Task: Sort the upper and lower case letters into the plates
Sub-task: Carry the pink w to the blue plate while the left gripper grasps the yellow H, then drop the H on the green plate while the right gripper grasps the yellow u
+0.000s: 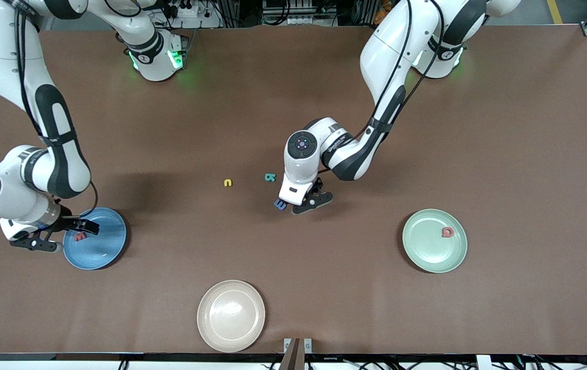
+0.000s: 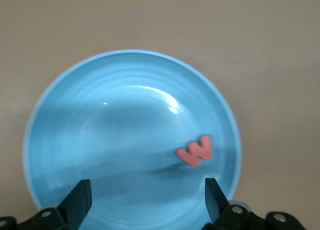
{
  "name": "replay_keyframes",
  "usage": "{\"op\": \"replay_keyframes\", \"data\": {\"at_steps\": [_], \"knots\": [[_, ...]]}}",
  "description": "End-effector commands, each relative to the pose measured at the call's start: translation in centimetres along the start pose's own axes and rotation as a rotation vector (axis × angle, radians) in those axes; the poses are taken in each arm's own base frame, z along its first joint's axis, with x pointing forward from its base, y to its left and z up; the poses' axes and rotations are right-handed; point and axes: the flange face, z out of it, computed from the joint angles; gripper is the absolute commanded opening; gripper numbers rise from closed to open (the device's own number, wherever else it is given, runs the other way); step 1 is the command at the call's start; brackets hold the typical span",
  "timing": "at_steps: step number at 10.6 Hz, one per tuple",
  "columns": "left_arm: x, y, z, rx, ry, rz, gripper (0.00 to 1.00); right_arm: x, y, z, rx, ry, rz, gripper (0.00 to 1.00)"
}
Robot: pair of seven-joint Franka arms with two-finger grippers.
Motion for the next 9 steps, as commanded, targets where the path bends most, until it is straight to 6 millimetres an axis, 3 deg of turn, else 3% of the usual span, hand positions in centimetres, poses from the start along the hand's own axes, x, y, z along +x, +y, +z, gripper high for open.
{"op": "replay_keyframes", "data": {"at_steps": [1,4,6,7,9], "knots": [[2.2,-1.5,-1.4,0.026,0.001,-0.049,0.00,0.3,-4.9,-0.2,0.012,-0.006,-0.064,1.00],[7.8,-5.3,-8.5,0.004,0.003,-0.054,0.00,-1.3,-15.6,-0.4,0.027,-0.032,-0.162,1.00],[13.0,-11.7,-12.6,0.009,0.009,0.023,0.00,-4.5,-25.7,-0.9,0.033,-0.044,-0.201,1.00],[15.7,-15.1,-13.3,0.019,0.009,0.070,0.00,-6.6,-30.4,-1.1,0.032,-0.045,-0.203,1.00],[20.4,-20.8,-12.1,0.049,-0.014,0.152,0.00,-10.0,-35.0,-0.3,0.024,-0.068,-0.240,1.00]]}}
